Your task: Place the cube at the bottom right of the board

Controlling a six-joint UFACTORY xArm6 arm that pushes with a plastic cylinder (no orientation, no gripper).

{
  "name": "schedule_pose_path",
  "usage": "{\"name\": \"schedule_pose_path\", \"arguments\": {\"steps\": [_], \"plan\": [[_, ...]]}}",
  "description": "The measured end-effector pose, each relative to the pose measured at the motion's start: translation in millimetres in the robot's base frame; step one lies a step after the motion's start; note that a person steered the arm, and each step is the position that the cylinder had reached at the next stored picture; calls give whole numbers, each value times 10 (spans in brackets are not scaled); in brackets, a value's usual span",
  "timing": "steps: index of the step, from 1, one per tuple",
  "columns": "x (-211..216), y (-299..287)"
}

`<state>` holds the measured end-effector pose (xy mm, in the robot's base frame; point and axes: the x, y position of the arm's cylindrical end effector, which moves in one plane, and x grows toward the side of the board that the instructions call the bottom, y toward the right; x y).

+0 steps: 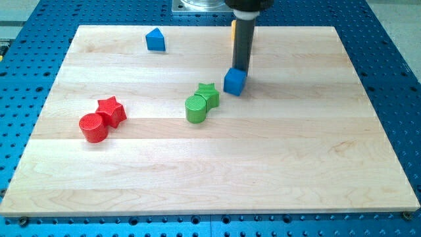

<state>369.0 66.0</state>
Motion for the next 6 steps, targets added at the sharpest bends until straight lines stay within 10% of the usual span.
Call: {"name": "schedule_pose_path", "arguments": {"steps": [6], "plan": [[253, -292]]}}
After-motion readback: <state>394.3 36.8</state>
